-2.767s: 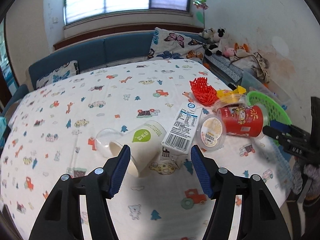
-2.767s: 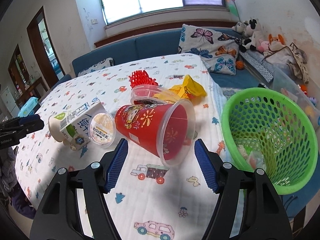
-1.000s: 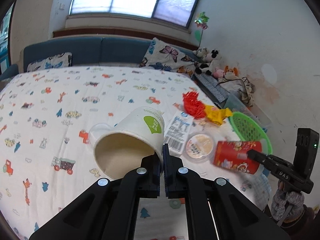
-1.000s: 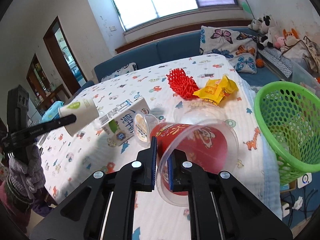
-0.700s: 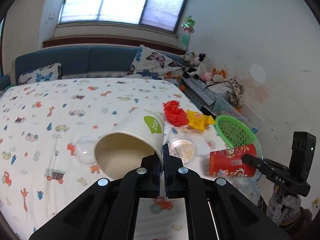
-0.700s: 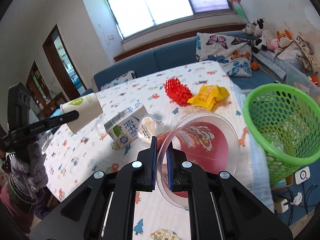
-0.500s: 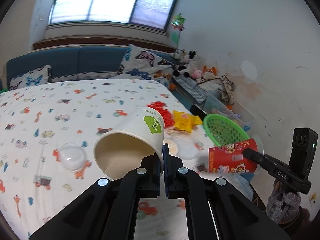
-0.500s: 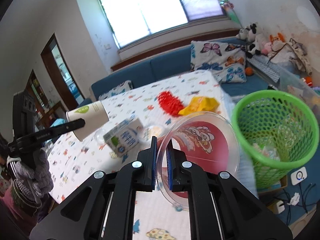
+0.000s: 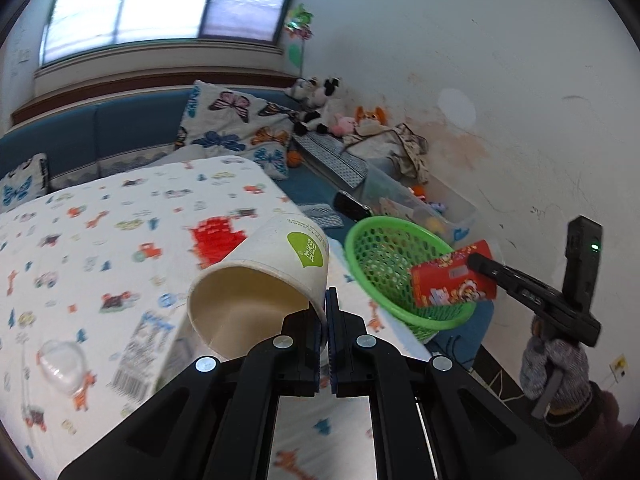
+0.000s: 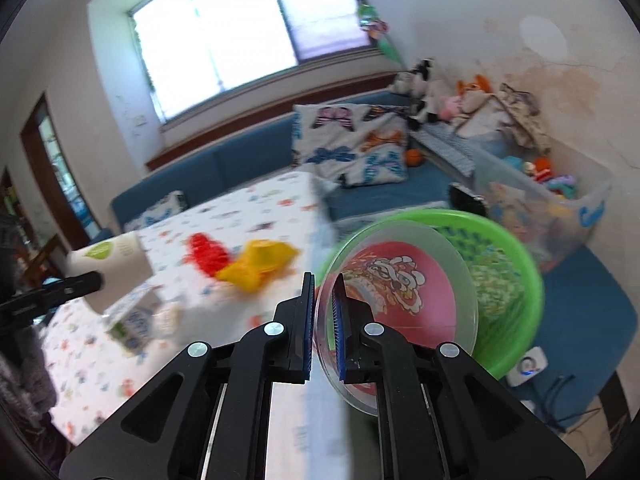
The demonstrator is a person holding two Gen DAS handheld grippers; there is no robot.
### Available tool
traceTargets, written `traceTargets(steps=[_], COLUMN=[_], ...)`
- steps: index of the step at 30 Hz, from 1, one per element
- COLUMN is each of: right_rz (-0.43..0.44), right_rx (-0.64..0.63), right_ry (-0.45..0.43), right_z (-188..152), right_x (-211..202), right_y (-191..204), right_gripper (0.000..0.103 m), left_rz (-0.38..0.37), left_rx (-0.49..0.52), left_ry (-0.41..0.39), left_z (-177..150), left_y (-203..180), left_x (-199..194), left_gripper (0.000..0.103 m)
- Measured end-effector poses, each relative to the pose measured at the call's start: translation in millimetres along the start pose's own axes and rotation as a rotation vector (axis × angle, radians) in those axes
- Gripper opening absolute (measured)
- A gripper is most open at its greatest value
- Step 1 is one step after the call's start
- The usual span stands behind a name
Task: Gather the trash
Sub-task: 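Drop the red cup into the green basket with the right gripper while the left drops the paper cup in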
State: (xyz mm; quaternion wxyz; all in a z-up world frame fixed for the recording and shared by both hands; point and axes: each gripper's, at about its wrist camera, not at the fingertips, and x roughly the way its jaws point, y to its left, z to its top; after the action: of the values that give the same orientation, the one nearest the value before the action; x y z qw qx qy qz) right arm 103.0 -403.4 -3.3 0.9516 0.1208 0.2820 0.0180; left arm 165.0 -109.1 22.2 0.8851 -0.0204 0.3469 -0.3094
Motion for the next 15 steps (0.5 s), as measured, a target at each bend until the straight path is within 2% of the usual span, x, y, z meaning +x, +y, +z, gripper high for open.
traceTargets(steps=[6, 11, 15], right_rz=[-0.086, -0.114, -0.125], right_rx=[0.026, 0.050, 0.061], right_ry=[0.067, 0.099, 0.093], right_z=[0, -4, -8], right_x=[30, 43, 39], right_y=[-43, -64, -73], right_gripper=[0.013, 0.015, 0.032], left_rz=[-0.030, -0.060, -0.084], left_rx=[0.044, 0.082, 0.108], left_ry=[0.043, 0.073, 0.101], left_z=[15, 26, 34], left_y=[-25, -46, -64], left_x=[35, 61, 84], left_gripper=[0.003, 0.003, 0.003])
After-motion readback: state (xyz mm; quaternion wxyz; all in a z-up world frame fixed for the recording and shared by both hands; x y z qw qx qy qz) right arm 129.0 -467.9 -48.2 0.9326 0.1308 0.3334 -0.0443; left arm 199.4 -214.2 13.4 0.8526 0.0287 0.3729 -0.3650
